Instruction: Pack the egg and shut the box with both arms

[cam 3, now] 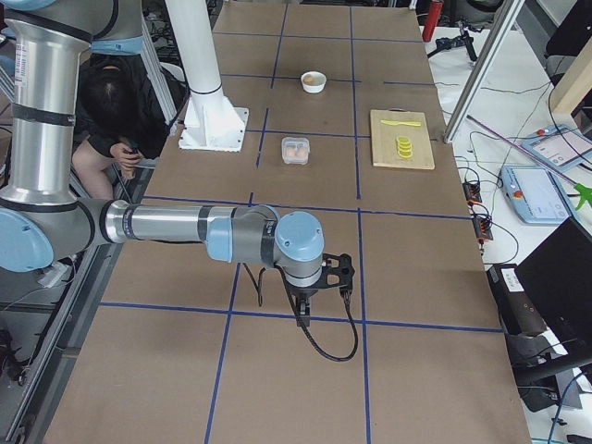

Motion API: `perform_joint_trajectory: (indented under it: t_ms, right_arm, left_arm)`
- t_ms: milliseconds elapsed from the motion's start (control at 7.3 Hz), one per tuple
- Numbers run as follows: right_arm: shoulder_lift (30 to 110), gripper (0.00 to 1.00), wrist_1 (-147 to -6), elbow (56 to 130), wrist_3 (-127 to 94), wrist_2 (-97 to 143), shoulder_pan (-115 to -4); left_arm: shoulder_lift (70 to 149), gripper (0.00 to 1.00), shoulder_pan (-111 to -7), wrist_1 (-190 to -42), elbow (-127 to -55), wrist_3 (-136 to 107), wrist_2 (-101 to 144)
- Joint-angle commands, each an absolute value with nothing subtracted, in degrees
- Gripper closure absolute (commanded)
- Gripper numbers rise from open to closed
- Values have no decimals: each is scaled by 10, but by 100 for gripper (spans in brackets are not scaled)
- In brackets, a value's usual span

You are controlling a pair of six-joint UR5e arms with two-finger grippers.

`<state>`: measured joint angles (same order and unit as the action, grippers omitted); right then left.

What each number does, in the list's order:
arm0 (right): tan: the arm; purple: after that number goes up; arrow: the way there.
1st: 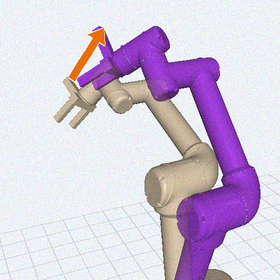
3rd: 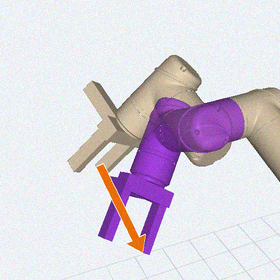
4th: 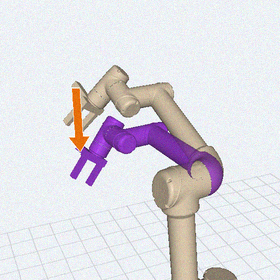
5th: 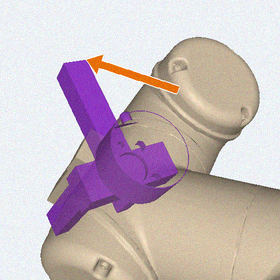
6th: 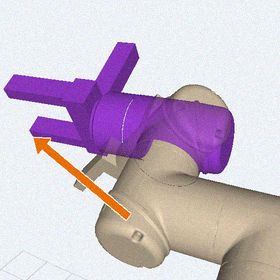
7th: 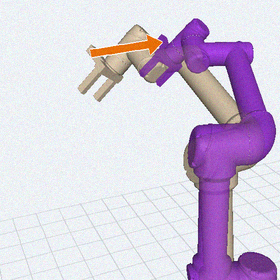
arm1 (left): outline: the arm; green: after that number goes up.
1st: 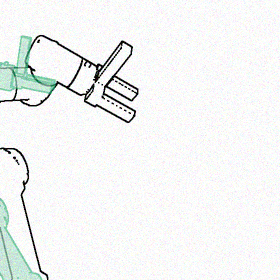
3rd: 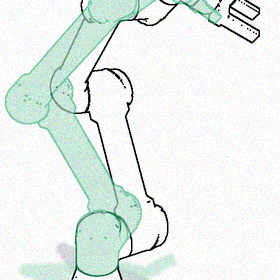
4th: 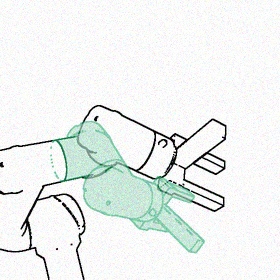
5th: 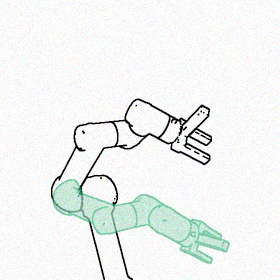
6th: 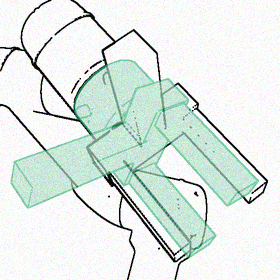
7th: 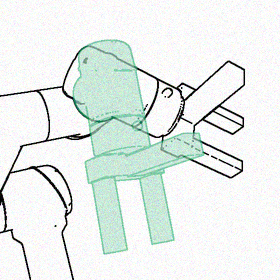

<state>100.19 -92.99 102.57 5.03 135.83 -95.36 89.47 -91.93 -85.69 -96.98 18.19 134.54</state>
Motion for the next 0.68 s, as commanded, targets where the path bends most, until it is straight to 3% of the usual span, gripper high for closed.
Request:
perform_joint_trajectory:
  t_ms: [0, 548]
  right_arm:
    - [1002, 0, -929, 1027, 49, 1358, -954]
    - [1001, 0, -929, 1033, 48, 1363, -954]
  left_arm:
    - [901, 0, -919, -858, -969, 180, 1346]
    - [975, 0, -911, -895, -997, 179, 1357]
